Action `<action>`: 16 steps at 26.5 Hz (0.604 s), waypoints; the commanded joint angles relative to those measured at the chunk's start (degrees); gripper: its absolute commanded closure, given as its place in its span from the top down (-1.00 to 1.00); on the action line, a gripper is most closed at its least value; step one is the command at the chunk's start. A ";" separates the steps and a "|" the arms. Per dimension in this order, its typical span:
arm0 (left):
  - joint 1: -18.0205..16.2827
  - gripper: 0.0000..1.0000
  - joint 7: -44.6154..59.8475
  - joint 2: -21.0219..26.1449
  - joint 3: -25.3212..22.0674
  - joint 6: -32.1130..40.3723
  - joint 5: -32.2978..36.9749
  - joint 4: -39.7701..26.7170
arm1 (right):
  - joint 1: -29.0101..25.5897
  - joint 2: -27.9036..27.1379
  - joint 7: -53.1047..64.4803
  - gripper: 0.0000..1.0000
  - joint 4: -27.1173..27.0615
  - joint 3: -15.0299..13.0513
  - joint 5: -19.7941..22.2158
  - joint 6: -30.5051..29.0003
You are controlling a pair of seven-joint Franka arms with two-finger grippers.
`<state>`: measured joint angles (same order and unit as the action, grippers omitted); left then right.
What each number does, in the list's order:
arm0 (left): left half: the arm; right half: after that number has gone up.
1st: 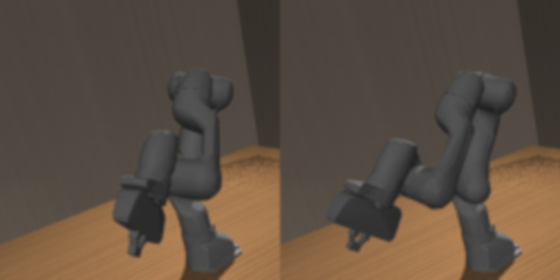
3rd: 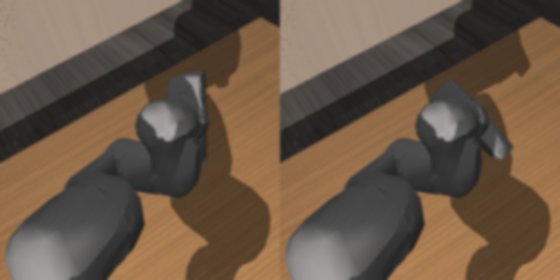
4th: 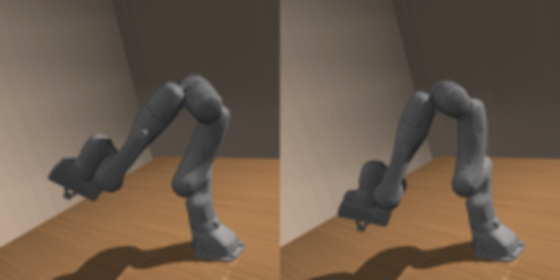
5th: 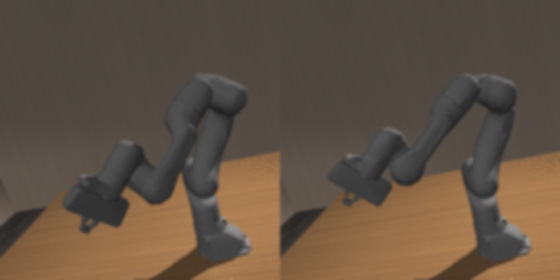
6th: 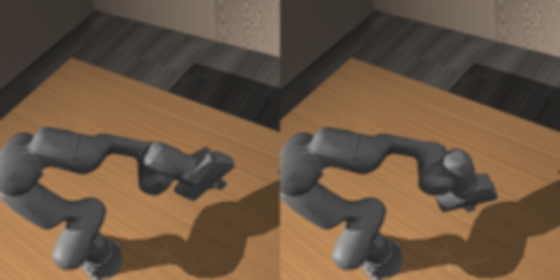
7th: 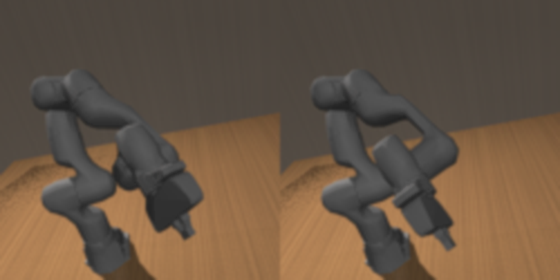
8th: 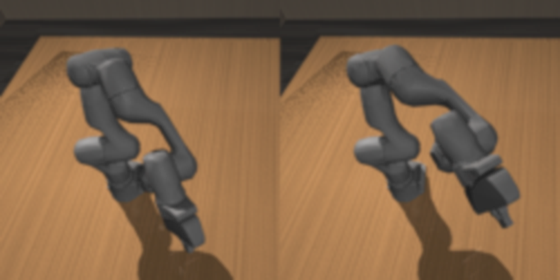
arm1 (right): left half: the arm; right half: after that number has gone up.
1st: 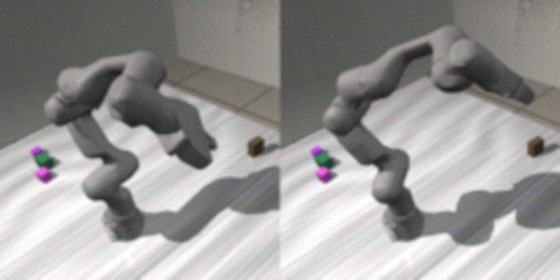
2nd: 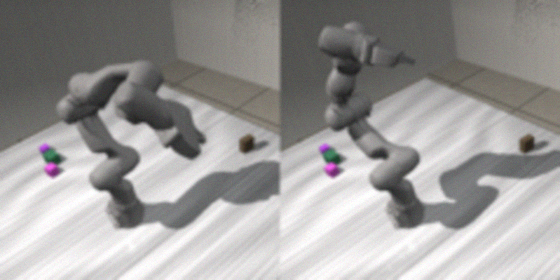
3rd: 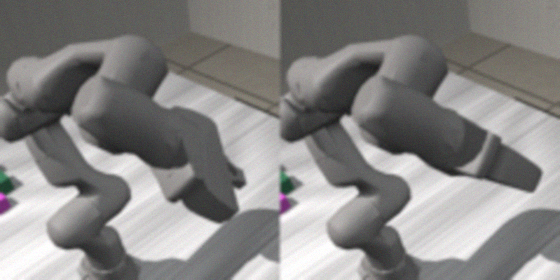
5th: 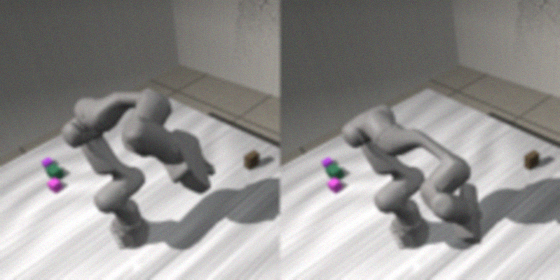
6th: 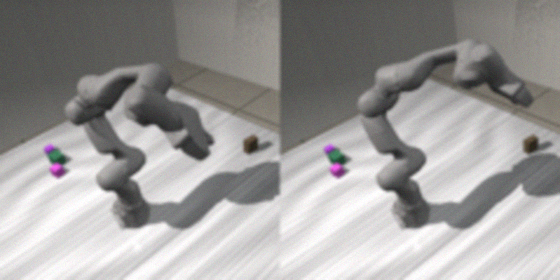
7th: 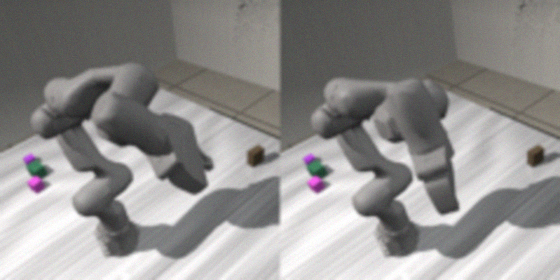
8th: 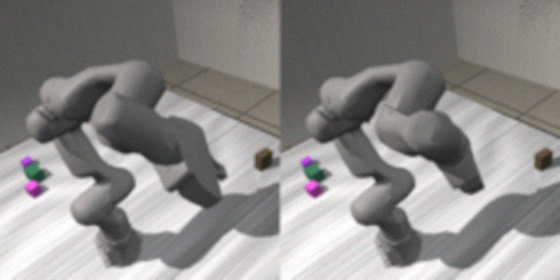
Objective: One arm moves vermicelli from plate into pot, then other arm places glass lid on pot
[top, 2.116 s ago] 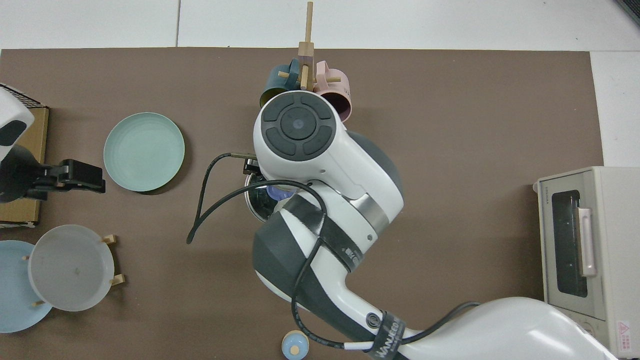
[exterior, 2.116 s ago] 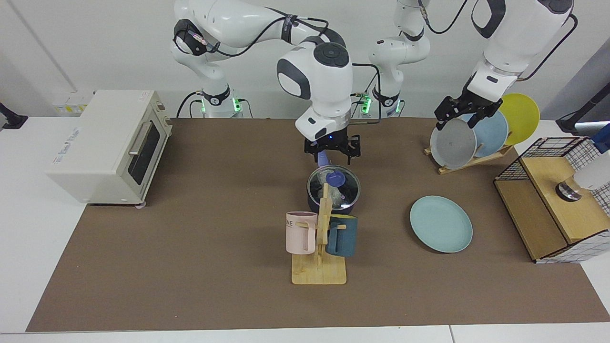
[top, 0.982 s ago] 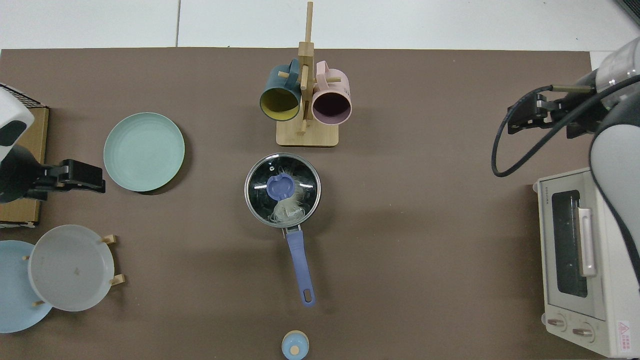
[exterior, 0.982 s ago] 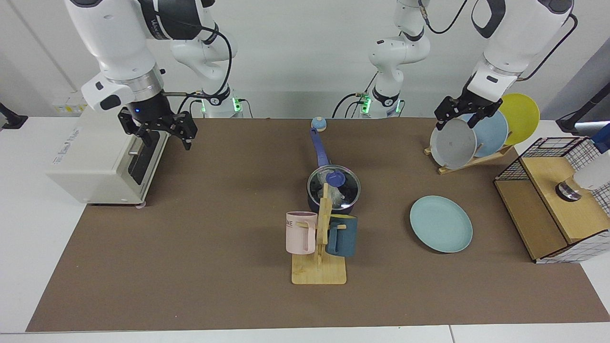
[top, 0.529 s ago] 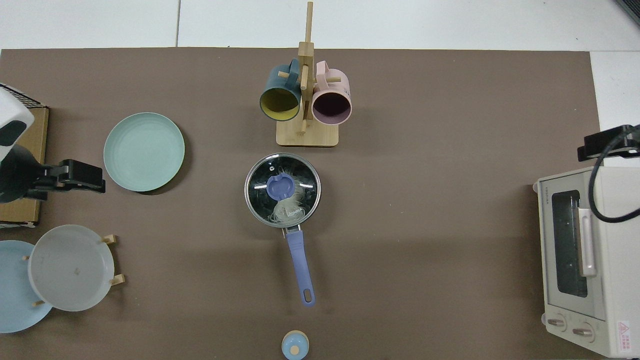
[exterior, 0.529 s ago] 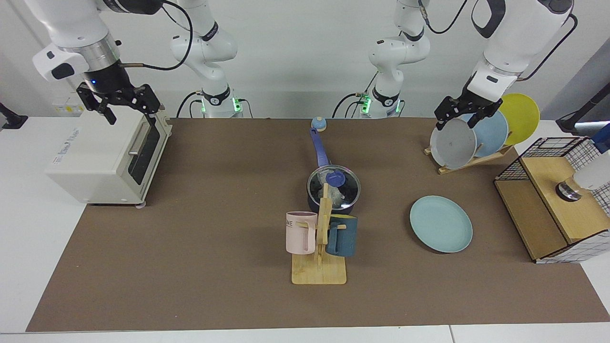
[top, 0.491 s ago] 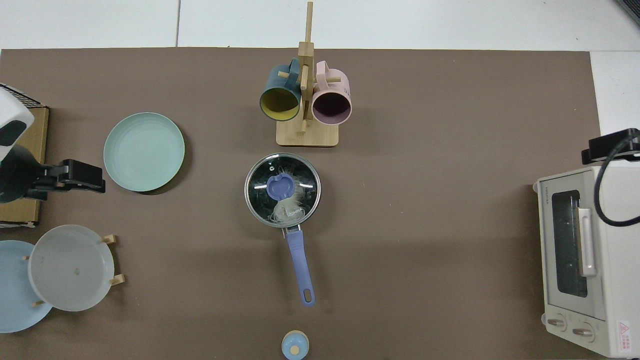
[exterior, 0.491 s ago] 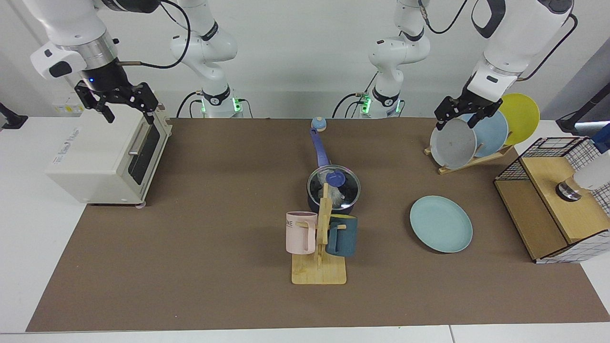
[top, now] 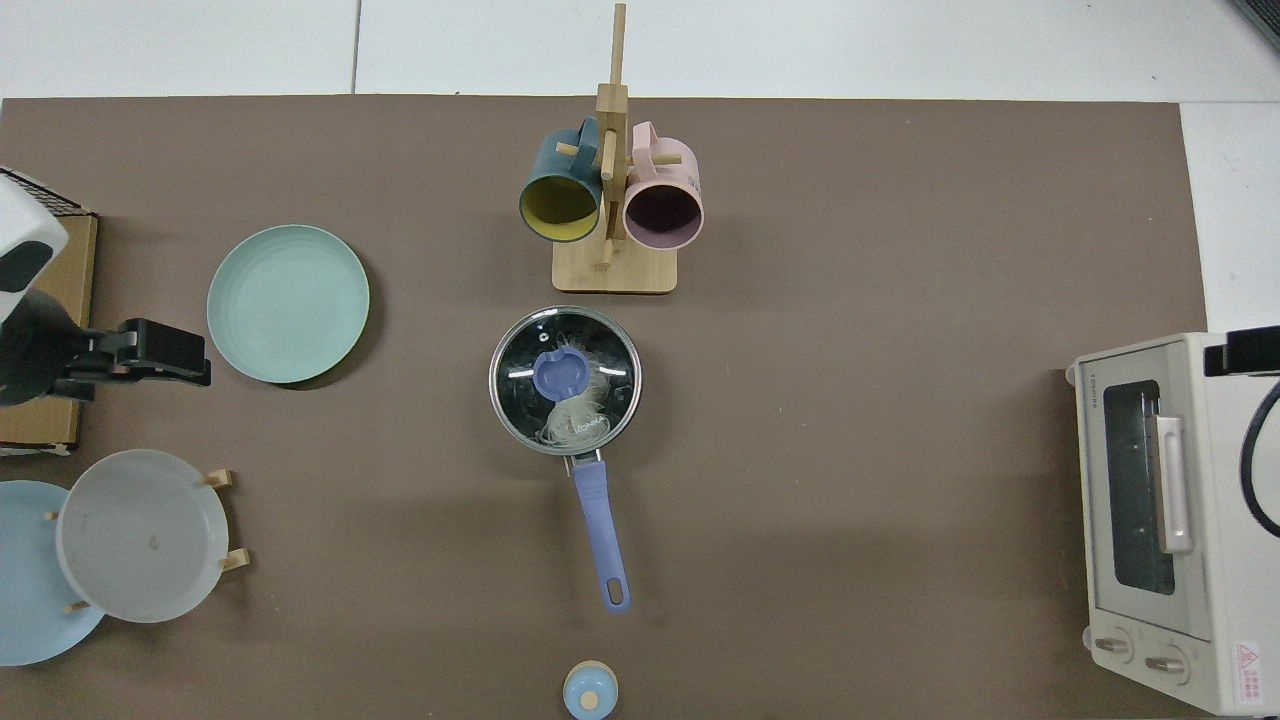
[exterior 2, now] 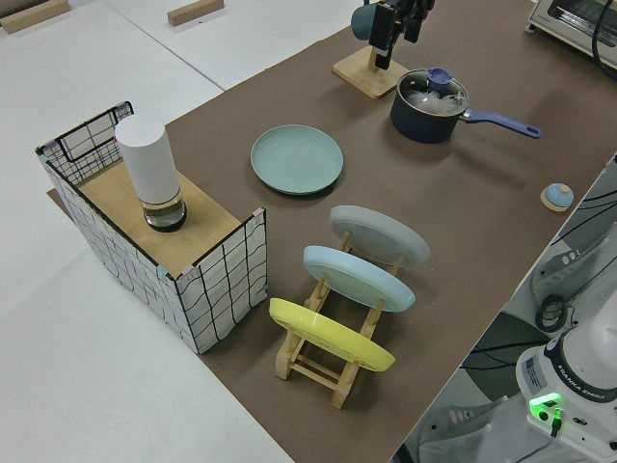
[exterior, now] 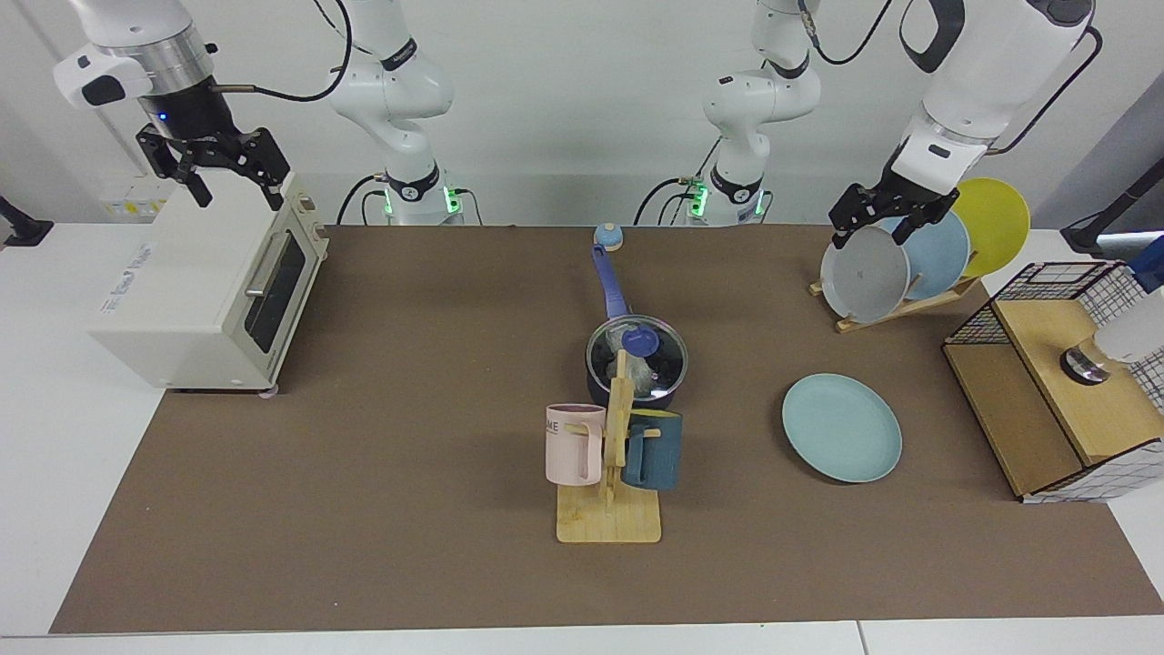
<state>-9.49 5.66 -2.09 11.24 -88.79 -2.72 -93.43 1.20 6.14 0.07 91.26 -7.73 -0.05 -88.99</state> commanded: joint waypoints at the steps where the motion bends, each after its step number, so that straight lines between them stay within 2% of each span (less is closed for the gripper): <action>1: -0.45 1.00 -0.12 -0.81 0.45 -0.51 0.70 -0.61 | -0.41 1.77 -1.47 1.00 3.13 0.88 -0.65 -3.03; 7: -0.45 1.00 -0.12 -0.81 0.45 -0.51 0.70 -0.61 | -1.02 0.63 -1.47 1.00 2.78 1.14 -1.09 -3.12; 12: -0.45 1.00 -0.12 -0.81 0.45 -0.51 0.70 -0.61 | -4.71 -2.01 -3.04 1.00 -0.03 7.19 -1.27 -2.16; 16: -0.45 1.00 -0.12 -0.81 0.45 -0.51 0.70 -0.61 | -4.36 -4.38 -5.52 1.00 -1.08 7.73 -0.91 -2.24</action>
<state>-9.49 5.66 -2.09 11.24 -88.79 -2.72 -93.43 -1.49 4.74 -3.41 92.24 -1.73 -0.07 -90.67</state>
